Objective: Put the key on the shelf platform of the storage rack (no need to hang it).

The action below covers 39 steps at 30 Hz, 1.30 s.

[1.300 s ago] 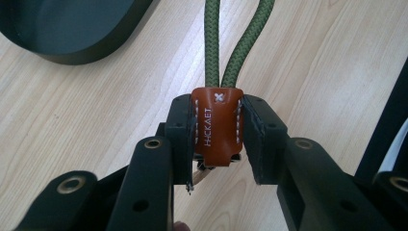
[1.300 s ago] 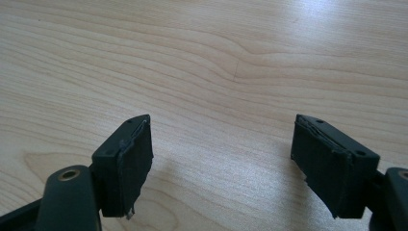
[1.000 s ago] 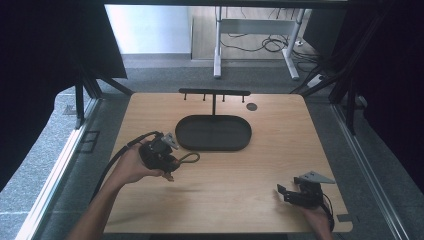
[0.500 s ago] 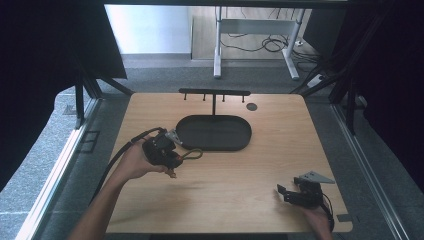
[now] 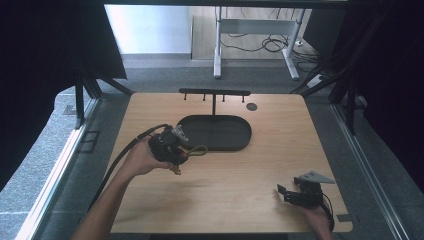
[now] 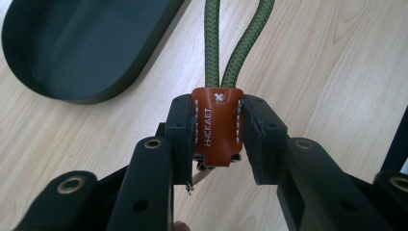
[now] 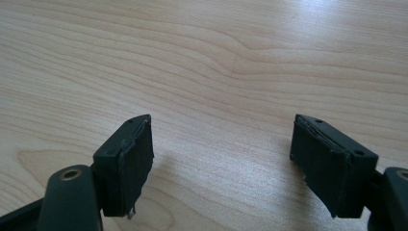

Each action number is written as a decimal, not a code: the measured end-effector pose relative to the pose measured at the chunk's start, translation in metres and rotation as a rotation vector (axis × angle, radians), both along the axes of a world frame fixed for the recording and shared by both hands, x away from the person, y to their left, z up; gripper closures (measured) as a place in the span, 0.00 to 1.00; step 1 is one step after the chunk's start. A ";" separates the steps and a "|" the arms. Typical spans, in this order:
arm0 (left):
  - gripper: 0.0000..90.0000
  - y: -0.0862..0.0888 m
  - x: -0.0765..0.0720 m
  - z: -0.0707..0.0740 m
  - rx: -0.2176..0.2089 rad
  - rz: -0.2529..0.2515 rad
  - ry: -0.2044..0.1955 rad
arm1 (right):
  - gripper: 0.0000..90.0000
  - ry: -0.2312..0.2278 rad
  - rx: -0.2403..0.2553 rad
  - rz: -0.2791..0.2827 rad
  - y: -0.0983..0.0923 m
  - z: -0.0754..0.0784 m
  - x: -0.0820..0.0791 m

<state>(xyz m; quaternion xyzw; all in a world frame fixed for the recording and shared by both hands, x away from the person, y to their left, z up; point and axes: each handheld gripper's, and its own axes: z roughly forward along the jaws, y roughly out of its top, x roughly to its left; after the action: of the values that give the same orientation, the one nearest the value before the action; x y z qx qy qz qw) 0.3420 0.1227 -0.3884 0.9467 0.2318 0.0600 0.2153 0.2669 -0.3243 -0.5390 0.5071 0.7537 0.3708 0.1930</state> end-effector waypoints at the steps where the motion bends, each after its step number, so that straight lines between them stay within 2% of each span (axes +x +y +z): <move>1: 0.74 -0.001 0.001 0.000 0.000 0.000 -0.002 | 0.26 0.000 0.000 0.000 0.000 0.000 0.000; 5: 0.74 -0.005 0.003 0.003 0.005 -0.004 -0.009 | 0.26 0.000 0.000 0.000 0.000 0.000 0.000; 10: 0.74 -0.009 0.003 0.006 -0.013 -0.011 -0.011 | 0.27 0.001 0.002 -0.003 -0.001 0.000 0.000; 12: 0.74 -0.011 0.004 0.007 -0.002 -0.010 -0.016 | 0.27 0.002 0.003 -0.007 -0.001 0.000 0.000; 19: 0.74 -0.019 0.006 0.009 0.003 -0.029 -0.019 | 0.27 -0.002 -0.001 -0.009 -0.001 0.000 0.000; 32: 0.74 -0.026 0.010 0.013 0.012 -0.031 -0.032 | 0.27 -0.016 0.003 -0.001 0.000 0.003 -0.002; 39: 0.74 -0.033 0.014 0.015 0.032 -0.036 -0.032 | 0.27 -0.017 0.007 -0.006 0.000 0.003 -0.001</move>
<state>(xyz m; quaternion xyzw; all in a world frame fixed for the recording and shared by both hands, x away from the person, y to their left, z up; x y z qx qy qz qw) 0.3560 0.0900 -0.3734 0.9530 0.2102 0.0749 0.2049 0.2654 -0.3244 -0.5359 0.5067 0.7492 0.3773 0.1988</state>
